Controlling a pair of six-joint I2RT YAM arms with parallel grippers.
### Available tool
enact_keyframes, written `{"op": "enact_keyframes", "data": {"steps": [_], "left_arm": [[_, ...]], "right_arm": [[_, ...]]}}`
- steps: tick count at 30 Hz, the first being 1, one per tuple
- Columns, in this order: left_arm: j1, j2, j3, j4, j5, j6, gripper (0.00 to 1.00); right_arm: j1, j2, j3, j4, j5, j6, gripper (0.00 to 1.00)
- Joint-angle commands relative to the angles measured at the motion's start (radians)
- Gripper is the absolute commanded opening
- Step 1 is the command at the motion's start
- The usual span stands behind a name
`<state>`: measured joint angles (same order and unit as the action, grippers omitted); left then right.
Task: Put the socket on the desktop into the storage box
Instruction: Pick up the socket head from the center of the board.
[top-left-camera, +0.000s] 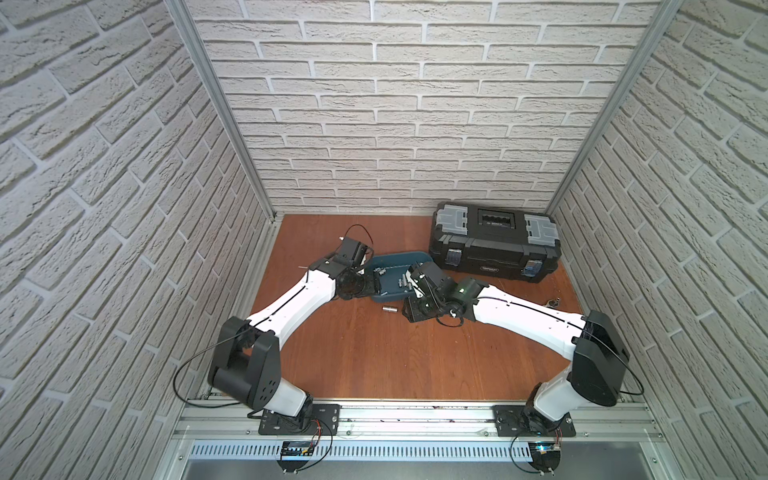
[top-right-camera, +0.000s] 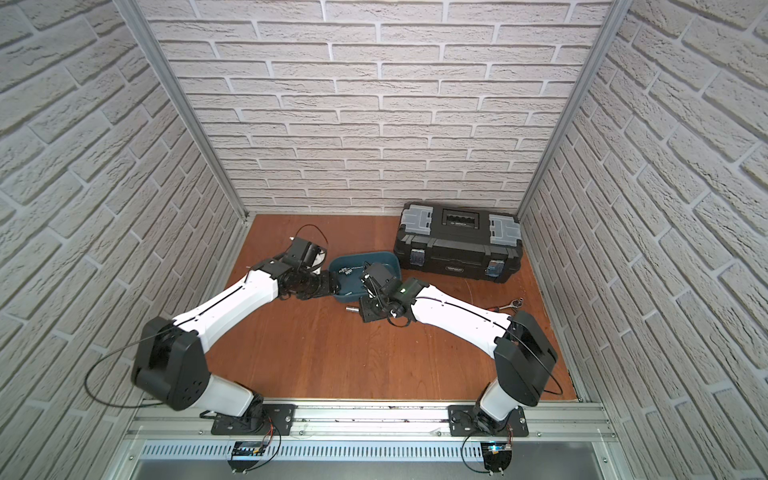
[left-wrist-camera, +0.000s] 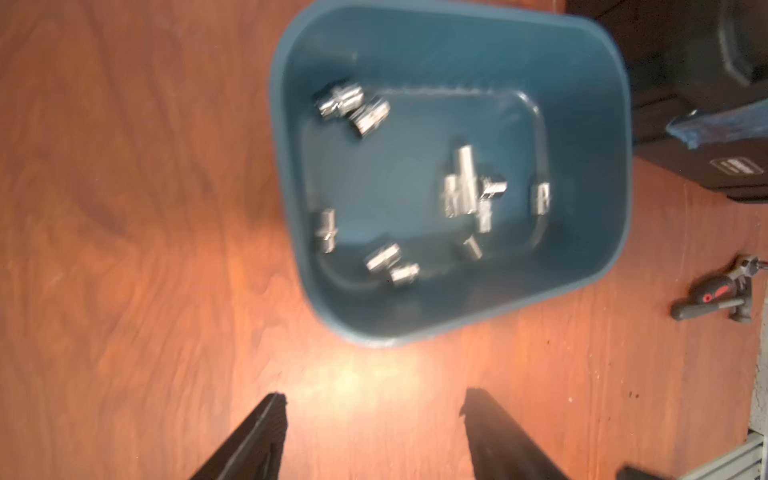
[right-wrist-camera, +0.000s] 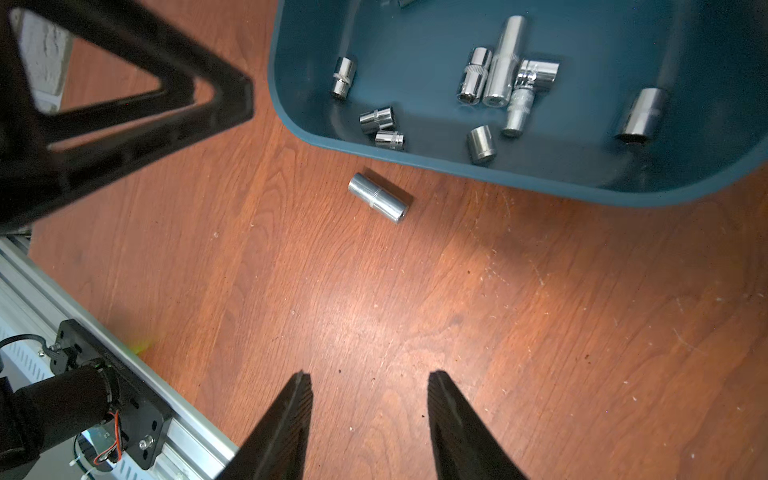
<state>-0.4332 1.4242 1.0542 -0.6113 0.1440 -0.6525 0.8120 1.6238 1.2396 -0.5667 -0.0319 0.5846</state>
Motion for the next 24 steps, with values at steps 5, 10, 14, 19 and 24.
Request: {"op": "enact_keyframes", "data": {"steps": [5, 10, 14, 19, 24], "left_arm": [[0.022, -0.216, -0.189, 0.019, 0.005, -0.068, 0.80], [0.030, -0.329, -0.288, 0.008, 0.010, -0.108, 0.81], [0.031, -0.372, -0.324, 0.008, 0.017, -0.129, 0.81], [0.030, -0.386, -0.337, 0.005, 0.021, -0.144, 0.82], [0.031, -0.382, -0.336, -0.003, 0.025, -0.151, 0.82]], "right_arm": [[0.013, 0.110, 0.073, 0.029, -0.019, -0.031, 0.52], [0.019, 0.169, 0.100, 0.048, -0.013, -0.067, 0.52], [0.024, 0.203, 0.117, 0.057, -0.005, -0.118, 0.52], [0.032, 0.243, 0.136, 0.053, 0.030, -0.199, 0.52], [0.039, 0.278, 0.153, 0.034, 0.101, -0.271, 0.51]]}}
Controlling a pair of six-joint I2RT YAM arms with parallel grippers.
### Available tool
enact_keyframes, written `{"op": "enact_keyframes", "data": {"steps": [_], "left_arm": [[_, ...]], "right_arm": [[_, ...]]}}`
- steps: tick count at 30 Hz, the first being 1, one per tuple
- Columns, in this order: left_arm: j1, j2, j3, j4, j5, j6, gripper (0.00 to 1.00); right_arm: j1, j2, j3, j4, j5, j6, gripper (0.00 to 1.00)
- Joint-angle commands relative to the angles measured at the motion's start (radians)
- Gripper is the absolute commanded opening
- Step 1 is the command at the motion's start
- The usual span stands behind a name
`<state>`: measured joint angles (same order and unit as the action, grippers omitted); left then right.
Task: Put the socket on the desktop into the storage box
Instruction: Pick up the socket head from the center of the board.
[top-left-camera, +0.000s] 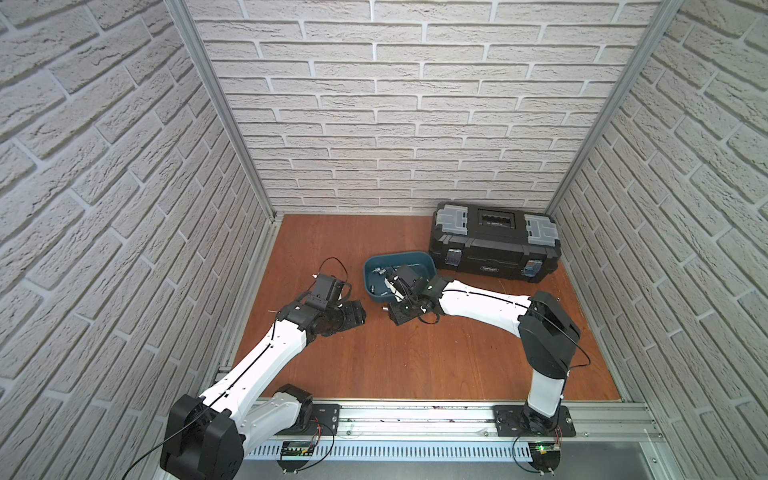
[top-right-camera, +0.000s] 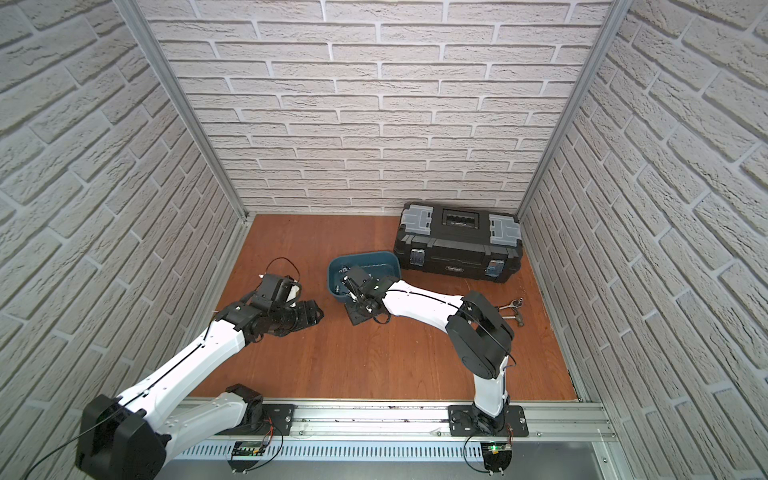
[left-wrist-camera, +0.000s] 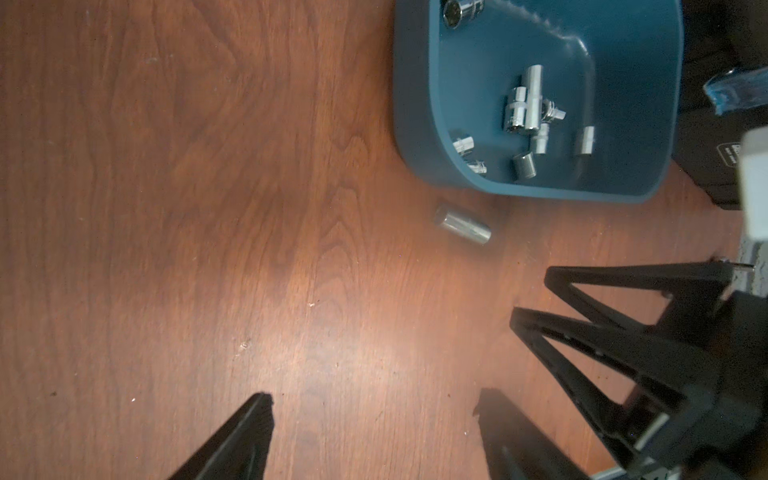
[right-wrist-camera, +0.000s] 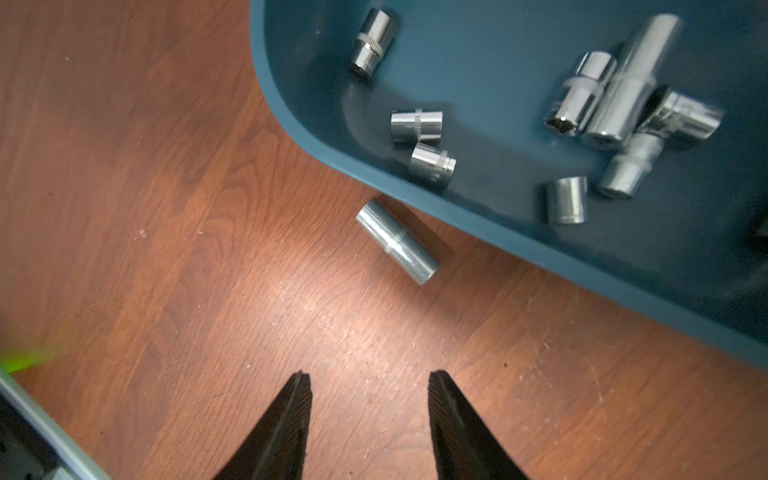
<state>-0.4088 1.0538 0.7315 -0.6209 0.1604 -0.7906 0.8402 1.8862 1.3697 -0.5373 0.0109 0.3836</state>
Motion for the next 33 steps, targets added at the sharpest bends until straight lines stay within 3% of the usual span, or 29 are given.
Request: {"op": "enact_keyframes", "data": {"steps": [1, 13, 33], "left_arm": [[0.007, -0.011, -0.011, 0.003, 0.007, -0.013, 0.82], [0.005, 0.000, -0.004, -0.010, 0.002, -0.026, 0.82], [-0.002, -0.006, -0.010, -0.020, -0.009, -0.038, 0.82]], "right_arm": [[0.011, 0.020, 0.025, 0.007, 0.070, -0.087, 0.51], [0.019, 0.077, 0.059, 0.033, 0.095, -0.199, 0.50], [0.030, 0.181, 0.137, 0.021, 0.131, -0.261, 0.46]]}}
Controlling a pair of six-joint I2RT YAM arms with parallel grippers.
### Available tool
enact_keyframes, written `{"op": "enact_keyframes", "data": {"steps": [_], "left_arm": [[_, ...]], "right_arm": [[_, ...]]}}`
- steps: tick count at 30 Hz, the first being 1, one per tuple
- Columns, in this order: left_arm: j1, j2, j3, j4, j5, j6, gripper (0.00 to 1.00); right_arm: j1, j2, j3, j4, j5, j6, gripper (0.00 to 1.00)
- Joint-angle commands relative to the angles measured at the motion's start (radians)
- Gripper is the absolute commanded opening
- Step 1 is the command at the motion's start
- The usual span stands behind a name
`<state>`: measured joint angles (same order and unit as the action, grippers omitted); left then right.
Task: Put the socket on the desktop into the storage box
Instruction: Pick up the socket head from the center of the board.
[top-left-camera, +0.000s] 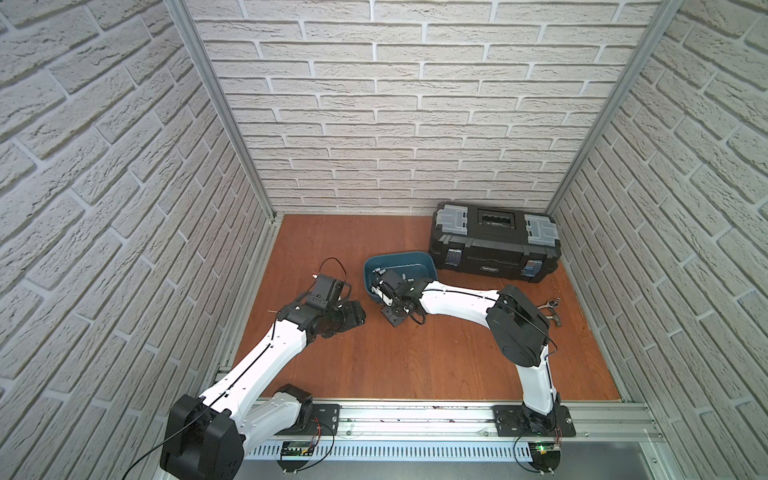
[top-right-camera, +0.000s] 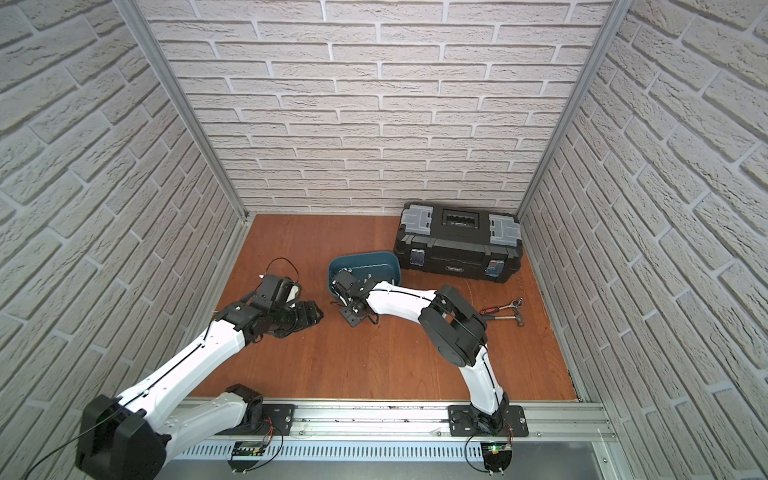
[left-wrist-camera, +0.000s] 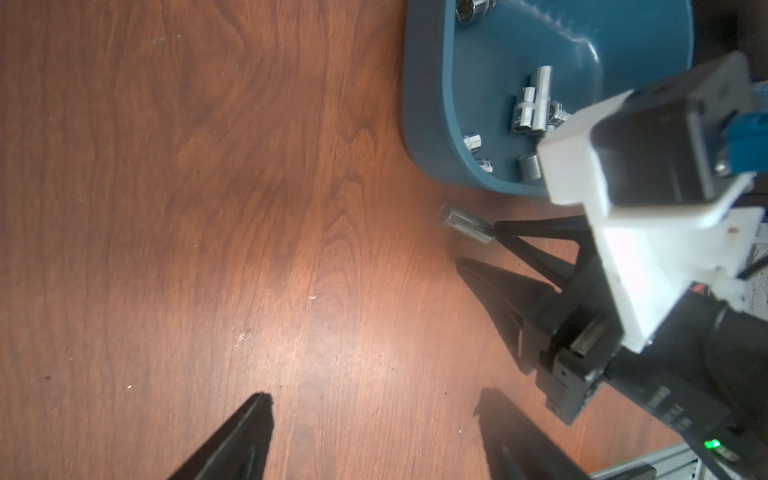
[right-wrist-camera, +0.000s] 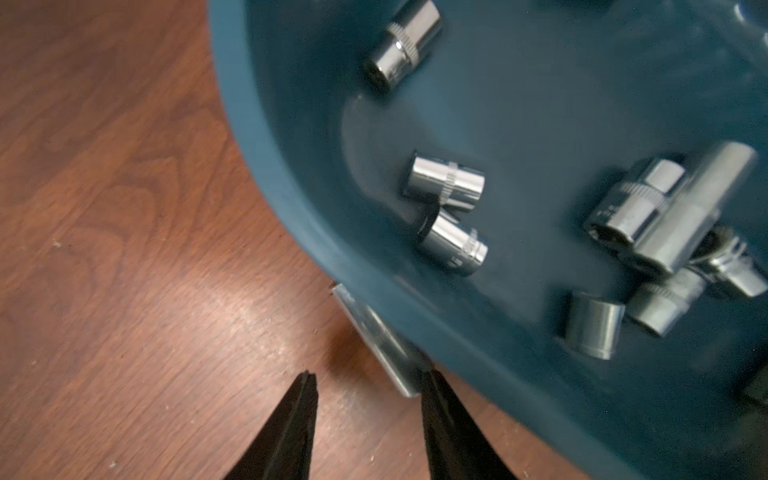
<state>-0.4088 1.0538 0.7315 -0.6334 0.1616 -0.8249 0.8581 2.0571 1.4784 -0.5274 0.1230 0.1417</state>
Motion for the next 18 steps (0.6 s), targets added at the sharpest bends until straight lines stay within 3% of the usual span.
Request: {"op": "enact_keyframes", "data": {"steps": [1, 18], "left_arm": [[-0.002, -0.006, -0.011, -0.008, -0.010, -0.006, 0.82], [-0.006, 0.003, -0.018, 0.014, -0.011, -0.019, 0.82]], "right_arm": [[0.012, 0.014, 0.032, 0.011, 0.017, -0.019, 0.46], [0.048, 0.045, 0.053, -0.010, 0.000, 0.009, 0.33]]}}
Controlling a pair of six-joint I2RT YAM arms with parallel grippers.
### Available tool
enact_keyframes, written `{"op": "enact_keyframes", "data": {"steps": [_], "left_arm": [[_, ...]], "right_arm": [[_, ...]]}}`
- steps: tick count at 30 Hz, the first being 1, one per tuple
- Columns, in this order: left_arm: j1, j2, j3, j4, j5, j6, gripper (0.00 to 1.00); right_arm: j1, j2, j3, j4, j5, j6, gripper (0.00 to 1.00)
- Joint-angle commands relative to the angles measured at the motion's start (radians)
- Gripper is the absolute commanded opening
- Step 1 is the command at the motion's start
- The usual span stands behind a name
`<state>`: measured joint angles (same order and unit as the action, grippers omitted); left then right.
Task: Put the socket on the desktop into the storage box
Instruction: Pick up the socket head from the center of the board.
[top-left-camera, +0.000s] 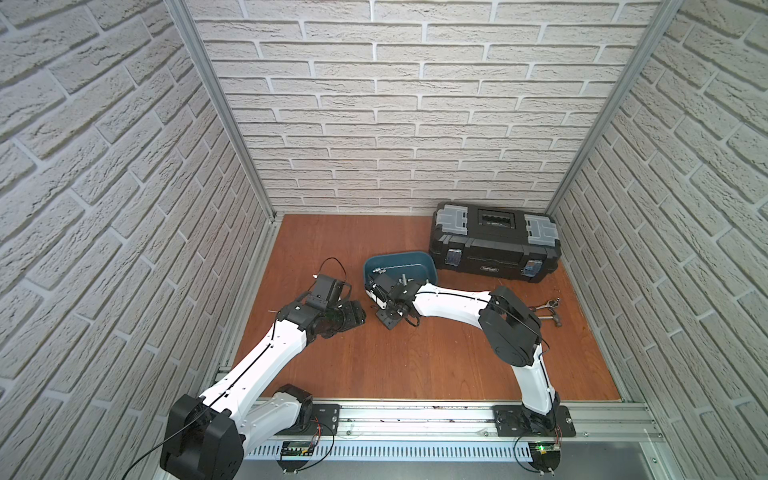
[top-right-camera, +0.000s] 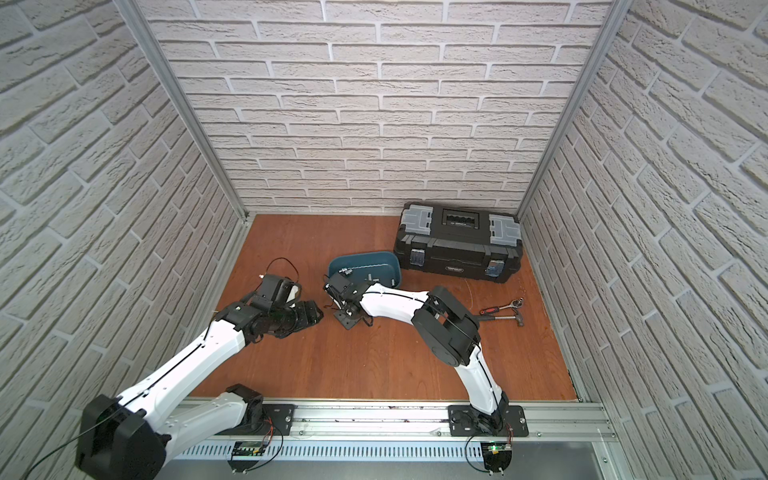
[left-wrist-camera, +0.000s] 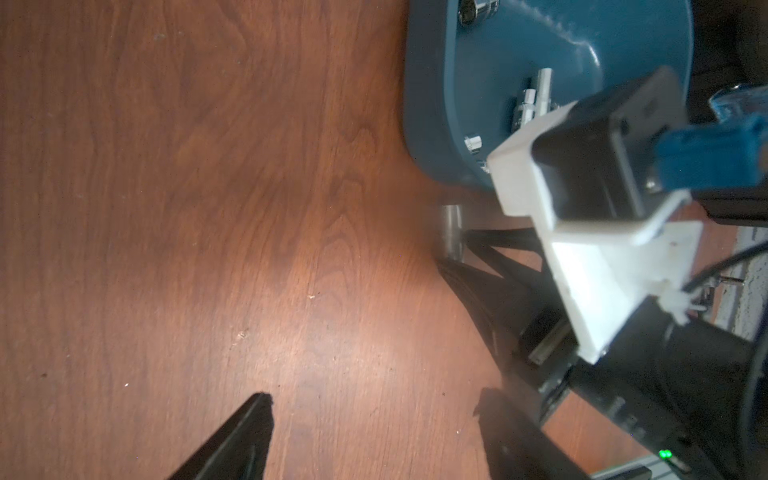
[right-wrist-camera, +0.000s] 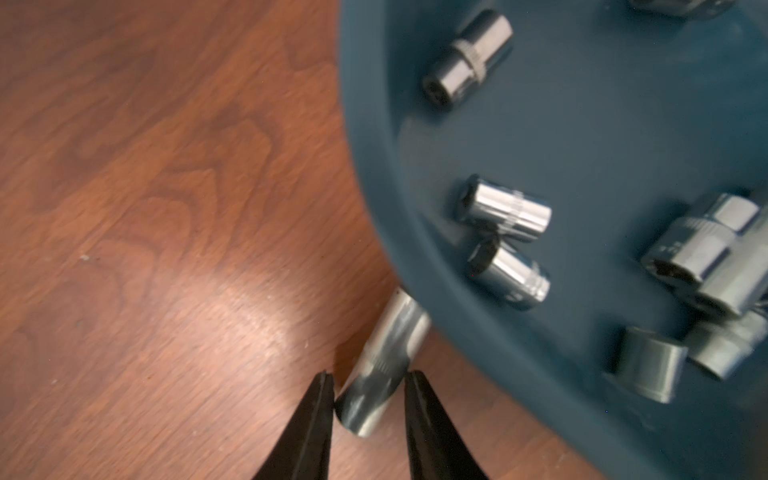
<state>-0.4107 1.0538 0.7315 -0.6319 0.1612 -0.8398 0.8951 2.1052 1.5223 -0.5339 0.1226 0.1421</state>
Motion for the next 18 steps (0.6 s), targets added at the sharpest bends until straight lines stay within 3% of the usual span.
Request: {"op": "enact_keyframes", "data": {"steps": [1, 18], "left_arm": [[-0.004, 0.004, -0.018, 0.015, -0.010, -0.004, 0.82], [-0.003, -0.002, -0.022, 0.018, -0.011, -0.007, 0.82]], "right_arm": [[0.013, -0.002, 0.010, -0.006, 0.002, 0.011, 0.32], [0.022, 0.022, 0.009, -0.010, 0.020, 0.038, 0.24]]}}
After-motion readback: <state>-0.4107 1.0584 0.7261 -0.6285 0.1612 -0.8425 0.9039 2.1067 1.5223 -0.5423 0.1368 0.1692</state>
